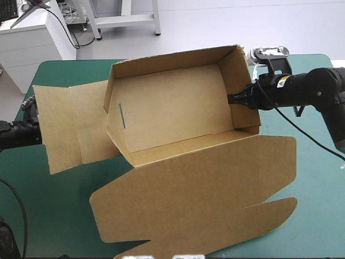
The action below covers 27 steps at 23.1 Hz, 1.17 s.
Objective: Fold the box
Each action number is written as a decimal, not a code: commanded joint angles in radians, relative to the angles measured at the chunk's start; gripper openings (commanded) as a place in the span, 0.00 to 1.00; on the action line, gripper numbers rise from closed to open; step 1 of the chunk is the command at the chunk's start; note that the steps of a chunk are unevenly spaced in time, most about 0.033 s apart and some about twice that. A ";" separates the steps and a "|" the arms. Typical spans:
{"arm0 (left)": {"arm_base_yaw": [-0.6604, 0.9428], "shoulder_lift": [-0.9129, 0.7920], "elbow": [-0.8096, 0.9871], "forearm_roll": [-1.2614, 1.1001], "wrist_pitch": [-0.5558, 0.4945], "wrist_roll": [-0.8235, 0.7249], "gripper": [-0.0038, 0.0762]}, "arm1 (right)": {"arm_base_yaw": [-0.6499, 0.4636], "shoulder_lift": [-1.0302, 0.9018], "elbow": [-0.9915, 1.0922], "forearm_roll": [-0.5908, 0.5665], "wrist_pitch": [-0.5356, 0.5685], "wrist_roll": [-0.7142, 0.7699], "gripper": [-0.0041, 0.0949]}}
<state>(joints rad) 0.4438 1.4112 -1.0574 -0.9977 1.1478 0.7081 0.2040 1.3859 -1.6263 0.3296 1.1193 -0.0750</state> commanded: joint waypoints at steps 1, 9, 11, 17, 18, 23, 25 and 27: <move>-0.008 -0.033 0.024 -0.194 0.048 0.087 0.73 | -0.002 -0.002 -0.037 0.052 -0.077 0.002 0.04; -0.056 -0.033 0.084 -0.412 0.154 0.236 0.73 | -0.002 0.049 -0.037 0.056 -0.113 0.005 0.04; -0.079 -0.033 0.084 -0.412 0.154 0.242 0.73 | -0.002 0.051 -0.037 0.048 -0.134 0.005 0.04; -0.128 -0.042 0.082 -0.511 0.154 0.247 0.72 | -0.002 0.052 -0.037 -0.025 -0.147 0.022 0.04; -0.128 -0.057 0.075 -0.529 0.154 0.247 0.71 | -0.002 0.053 -0.037 -0.039 -0.147 0.024 0.04; -0.182 -0.152 0.067 -0.553 0.154 0.245 0.71 | -0.002 0.054 -0.037 -0.069 -0.147 0.027 0.04; -0.214 -0.189 0.065 -0.578 0.154 0.245 0.71 | -0.002 0.054 -0.037 -0.072 -0.147 0.028 0.04; -0.246 -0.220 0.052 -0.593 0.154 0.245 0.71 | -0.002 0.054 -0.037 -0.075 -0.147 0.028 0.04</move>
<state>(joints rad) 0.2298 1.2434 -0.9625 -1.4906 1.1950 0.9473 0.2040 1.4731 -1.6272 0.2297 1.0320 -0.0578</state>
